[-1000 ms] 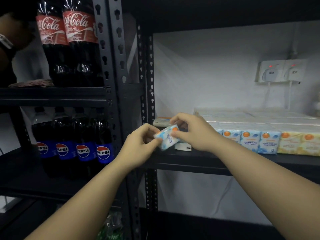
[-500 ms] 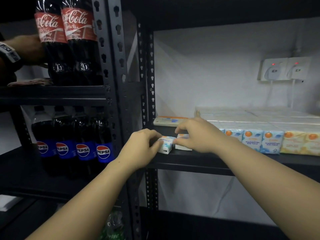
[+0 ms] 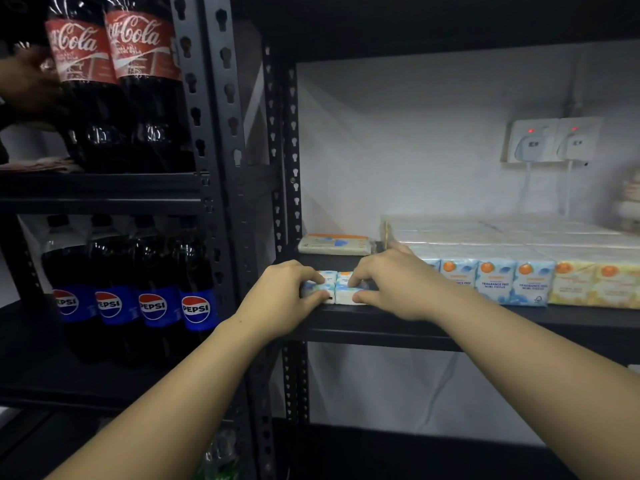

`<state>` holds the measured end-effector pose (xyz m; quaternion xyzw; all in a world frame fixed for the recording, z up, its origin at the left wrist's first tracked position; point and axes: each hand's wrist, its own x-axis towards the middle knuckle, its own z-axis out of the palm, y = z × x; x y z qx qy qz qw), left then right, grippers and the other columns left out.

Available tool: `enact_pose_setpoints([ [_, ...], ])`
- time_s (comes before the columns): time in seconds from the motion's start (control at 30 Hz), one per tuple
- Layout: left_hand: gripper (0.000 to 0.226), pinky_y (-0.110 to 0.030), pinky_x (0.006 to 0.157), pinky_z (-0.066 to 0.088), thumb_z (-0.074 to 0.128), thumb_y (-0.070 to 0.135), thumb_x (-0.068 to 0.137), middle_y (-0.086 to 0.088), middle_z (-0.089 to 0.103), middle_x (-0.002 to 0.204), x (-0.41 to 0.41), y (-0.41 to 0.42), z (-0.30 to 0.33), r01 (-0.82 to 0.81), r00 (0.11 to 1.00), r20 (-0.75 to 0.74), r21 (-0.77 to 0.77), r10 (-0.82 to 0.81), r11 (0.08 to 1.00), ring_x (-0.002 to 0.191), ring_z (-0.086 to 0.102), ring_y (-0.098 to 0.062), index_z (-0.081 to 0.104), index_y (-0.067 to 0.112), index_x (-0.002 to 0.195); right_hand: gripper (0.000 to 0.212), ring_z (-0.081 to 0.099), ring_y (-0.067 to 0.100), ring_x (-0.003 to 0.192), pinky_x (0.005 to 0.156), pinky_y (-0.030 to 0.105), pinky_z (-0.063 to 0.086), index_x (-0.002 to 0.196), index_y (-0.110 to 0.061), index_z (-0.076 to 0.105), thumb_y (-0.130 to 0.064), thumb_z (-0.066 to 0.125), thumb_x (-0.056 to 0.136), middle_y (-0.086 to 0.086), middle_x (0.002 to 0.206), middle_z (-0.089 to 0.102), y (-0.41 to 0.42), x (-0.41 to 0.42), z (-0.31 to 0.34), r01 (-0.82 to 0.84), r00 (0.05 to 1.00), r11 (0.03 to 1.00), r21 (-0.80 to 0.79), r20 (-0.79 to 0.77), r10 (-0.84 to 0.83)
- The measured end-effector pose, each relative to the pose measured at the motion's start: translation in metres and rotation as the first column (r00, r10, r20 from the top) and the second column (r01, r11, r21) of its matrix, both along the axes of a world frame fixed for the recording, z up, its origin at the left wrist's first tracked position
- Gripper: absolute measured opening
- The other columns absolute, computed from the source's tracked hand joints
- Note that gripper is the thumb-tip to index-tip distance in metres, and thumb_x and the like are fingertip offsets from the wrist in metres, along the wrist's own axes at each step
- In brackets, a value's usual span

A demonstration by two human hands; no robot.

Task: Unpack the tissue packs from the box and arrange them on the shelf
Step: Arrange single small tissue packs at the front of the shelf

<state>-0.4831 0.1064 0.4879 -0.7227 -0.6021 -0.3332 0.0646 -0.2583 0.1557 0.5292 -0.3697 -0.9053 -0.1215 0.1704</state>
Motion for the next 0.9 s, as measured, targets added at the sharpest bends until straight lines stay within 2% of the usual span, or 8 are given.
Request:
enact_pose_setpoints([
  [0.07,0.032,-0.034,0.094,0.053,0.074,0.051,0.09,0.011,0.066,0.115,0.0,0.001,0.0,0.003,1.0,0.0,-0.006,-0.003,1.0,0.107,0.061,-0.011,0.075,0.033,0.116,0.027,0.056,0.013,0.108,0.12,0.04,0.022,0.117,-0.035,0.072,-0.05,0.064,0.096,-0.015,0.117,0.071,-0.002,0.0,0.0,0.002,1.0,1.0,0.011,0.001,-0.002],
  [0.17,0.033,-0.033,0.094,0.052,0.075,0.05,0.088,0.014,0.064,0.114,0.003,0.001,0.003,0.047,0.999,0.021,0.044,-0.048,0.998,0.108,0.059,-0.008,0.075,0.035,0.116,0.036,0.052,0.018,0.12,0.115,0.035,0.027,0.125,-0.035,0.07,-0.054,0.063,0.095,-0.015,0.125,0.069,-0.005,0.005,0.001,-0.002,0.998,1.0,-0.006,-0.062,0.002],
  [0.33,0.032,-0.031,0.102,0.046,0.071,0.05,0.092,0.016,0.065,0.117,0.024,0.006,0.009,0.104,0.992,-0.078,0.084,-0.097,0.991,0.117,0.054,-0.007,0.074,0.035,0.12,0.04,0.058,0.015,0.121,0.108,0.037,0.039,0.125,-0.031,0.07,-0.055,0.064,0.093,-0.014,0.127,0.068,0.003,0.027,0.01,-0.008,0.987,0.999,0.039,-0.161,0.015],
  [0.5,0.028,-0.033,0.096,0.049,0.069,0.05,0.093,0.014,0.066,0.114,0.033,0.016,0.008,0.077,0.984,-0.161,0.041,-0.07,0.996,0.114,0.056,-0.009,0.076,0.037,0.117,0.041,0.057,0.015,0.122,0.106,0.038,0.042,0.127,-0.034,0.069,-0.057,0.063,0.093,-0.012,0.128,0.067,0.008,0.045,0.013,0.054,0.98,0.999,0.007,-0.191,-0.052],
  [0.7,0.025,-0.035,0.095,0.053,0.073,0.049,0.091,0.014,0.071,0.112,0.023,0.035,0.007,0.044,0.99,-0.131,0.0,-0.044,0.999,0.11,0.062,-0.01,0.077,0.037,0.112,0.042,0.057,0.017,0.121,0.105,0.04,0.043,0.127,-0.03,0.069,-0.056,0.061,0.095,-0.009,0.127,0.067,0.014,0.062,0.011,0.127,0.969,0.992,-0.01,-0.214,-0.126],
  [0.83,0.023,-0.022,0.091,0.048,0.075,0.042,0.091,0.013,0.074,0.118,0.019,0.055,0.011,0.036,0.996,-0.074,-0.062,-0.041,0.997,0.111,0.065,-0.007,0.079,0.034,0.112,0.045,0.057,0.018,0.122,0.103,0.036,0.046,0.131,-0.027,0.067,-0.054,0.062,0.095,-0.009,0.129,0.066,0.018,0.068,0.006,0.115,0.96,0.992,-0.055,-0.25,-0.125],
  [0.9,0.022,-0.021,0.088,0.044,0.076,0.04,0.091,0.012,0.075,0.118,0.019,0.067,0.015,0.035,0.998,-0.05,-0.09,-0.04,0.995,0.112,0.065,-0.008,0.079,0.033,0.111,0.044,0.057,0.016,0.122,0.102,0.034,0.046,0.131,-0.028,0.067,-0.053,0.062,0.095,-0.01,0.129,0.066,0.02,0.069,0.004,0.104,0.953,0.992,-0.066,-0.278,-0.118],
])
